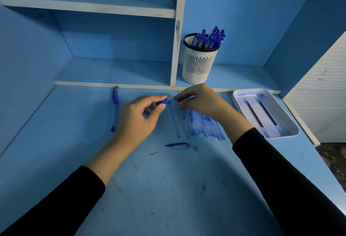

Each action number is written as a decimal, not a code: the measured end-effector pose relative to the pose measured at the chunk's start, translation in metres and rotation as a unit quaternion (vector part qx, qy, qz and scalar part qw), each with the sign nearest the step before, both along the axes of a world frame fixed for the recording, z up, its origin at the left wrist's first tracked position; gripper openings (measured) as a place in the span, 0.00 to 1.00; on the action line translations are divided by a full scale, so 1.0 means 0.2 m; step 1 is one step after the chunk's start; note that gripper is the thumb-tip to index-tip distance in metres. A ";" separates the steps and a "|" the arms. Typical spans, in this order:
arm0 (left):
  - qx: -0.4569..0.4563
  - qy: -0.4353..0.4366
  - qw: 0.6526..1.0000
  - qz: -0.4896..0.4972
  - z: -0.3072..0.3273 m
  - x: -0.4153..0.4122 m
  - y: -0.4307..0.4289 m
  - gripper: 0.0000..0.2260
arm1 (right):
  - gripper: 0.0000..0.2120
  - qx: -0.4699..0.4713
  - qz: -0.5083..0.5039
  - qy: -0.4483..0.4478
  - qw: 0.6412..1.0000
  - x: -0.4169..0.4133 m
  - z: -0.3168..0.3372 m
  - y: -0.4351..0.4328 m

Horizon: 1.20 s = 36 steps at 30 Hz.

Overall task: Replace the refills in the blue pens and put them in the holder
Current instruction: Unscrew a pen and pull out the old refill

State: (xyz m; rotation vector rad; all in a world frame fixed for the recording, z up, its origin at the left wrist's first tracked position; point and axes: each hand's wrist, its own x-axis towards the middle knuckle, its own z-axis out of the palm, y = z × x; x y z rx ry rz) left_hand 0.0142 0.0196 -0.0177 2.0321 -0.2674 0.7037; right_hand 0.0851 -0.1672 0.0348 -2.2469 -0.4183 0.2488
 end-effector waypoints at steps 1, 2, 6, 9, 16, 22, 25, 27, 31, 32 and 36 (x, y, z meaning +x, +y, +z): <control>0.001 -0.001 1.000 -0.004 -0.01 0.00 0.00 0.09 | 0.11 -0.024 0.005 -0.010 1.000 0.01 0.00 0.01; 0.001 -0.001 1.000 -0.009 -0.02 0.00 0.01 0.09 | 0.11 -0.043 0.009 -0.015 0.999 0.02 0.00 0.02; 0.007 -0.003 1.000 -0.020 -0.02 0.01 0.00 0.09 | 0.11 -0.091 0.013 -0.031 0.995 0.02 0.00 0.04; 0.014 -0.004 1.000 -0.020 -0.02 0.03 0.00 0.09 | 0.11 -0.110 0.013 -0.058 0.992 0.01 -0.02 0.06; 0.007 0.000 1.000 -0.014 -0.01 0.02 -0.01 0.09 | 0.09 -0.107 -0.016 -0.107 0.988 -0.01 -0.05 0.07; 0.029 -0.026 0.998 -0.043 0.01 0.02 -0.07 0.08 | 0.06 -0.066 -0.089 -0.157 0.981 -0.07 0.01 -0.16; 0.045 -0.047 0.996 -0.064 0.02 0.06 -0.11 0.08 | 0.05 -0.083 -0.144 -0.187 0.968 -0.12 0.03 -0.38; 0.048 -0.063 0.994 -0.075 0.02 0.09 -0.14 0.08 | 0.06 -0.106 -0.183 -0.208 0.955 -0.14 0.03 -0.52; 0.059 -0.086 0.990 -0.091 0.04 0.14 -0.21 0.08 | 0.06 -0.191 -0.229 -0.168 0.940 -0.16 -0.01 -0.71; 0.059 -0.090 0.990 -0.095 0.04 0.14 -0.22 0.07 | 0.07 -0.200 -0.230 -0.149 0.941 -0.16 -0.02 -0.73; 0.064 -0.091 0.988 -0.110 0.03 0.13 -0.25 0.08 | 0.06 -0.199 -0.234 -0.105 0.946 -0.16 -0.05 -0.75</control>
